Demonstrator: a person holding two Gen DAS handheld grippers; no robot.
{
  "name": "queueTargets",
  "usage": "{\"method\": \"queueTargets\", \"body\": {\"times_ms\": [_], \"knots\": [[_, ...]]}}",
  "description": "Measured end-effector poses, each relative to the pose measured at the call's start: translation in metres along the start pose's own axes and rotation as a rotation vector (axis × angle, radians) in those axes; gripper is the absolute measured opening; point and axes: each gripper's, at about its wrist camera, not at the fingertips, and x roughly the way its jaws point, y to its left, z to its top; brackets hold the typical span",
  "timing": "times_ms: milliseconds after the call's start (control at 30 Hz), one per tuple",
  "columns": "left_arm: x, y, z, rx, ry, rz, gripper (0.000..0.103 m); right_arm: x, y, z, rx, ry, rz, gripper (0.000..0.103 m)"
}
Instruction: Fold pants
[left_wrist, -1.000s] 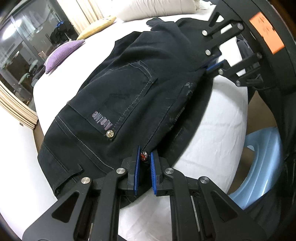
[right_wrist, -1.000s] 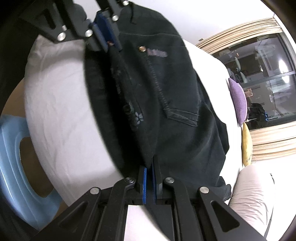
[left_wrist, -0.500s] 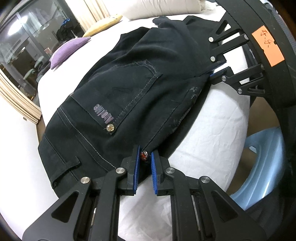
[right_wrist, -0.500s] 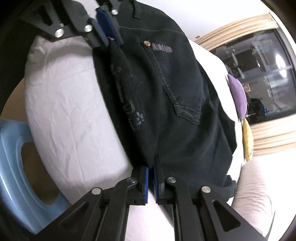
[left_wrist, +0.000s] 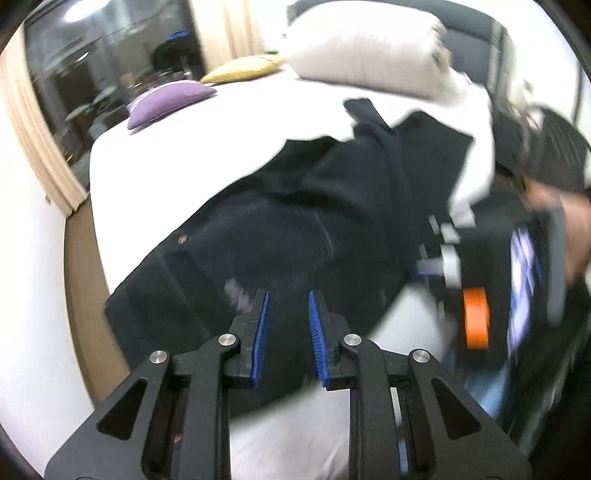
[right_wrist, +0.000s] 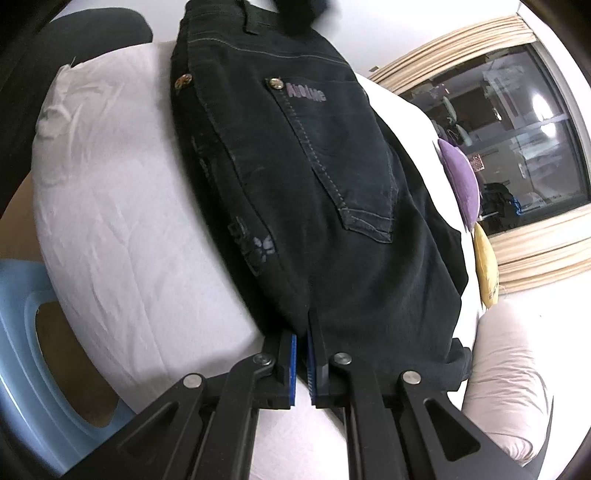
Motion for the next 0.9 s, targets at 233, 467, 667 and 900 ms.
{"method": "queueTargets", "body": {"times_ms": [233,467,667,900], "knots": [[0.104,0.009,0.007,-0.214,0.123,-0.004,0.02,-0.009,-0.036,-0.014,0.229,-0.026,0.087,0.029],[0.117,0.02,0.018,-0.29,0.159,-0.052,0.02,-0.007,-0.189,-0.114,1.034,-0.231,0.472,0.07],[0.125,0.034,0.015,-0.357,0.175,-0.095,0.02,0.058,-0.301,-0.246,1.639,-0.315,0.52,0.07],[0.134,0.042,0.021,-0.394,0.187,-0.105,0.02,0.154,-0.351,-0.291,1.887,-0.172,0.517,0.07]]}}
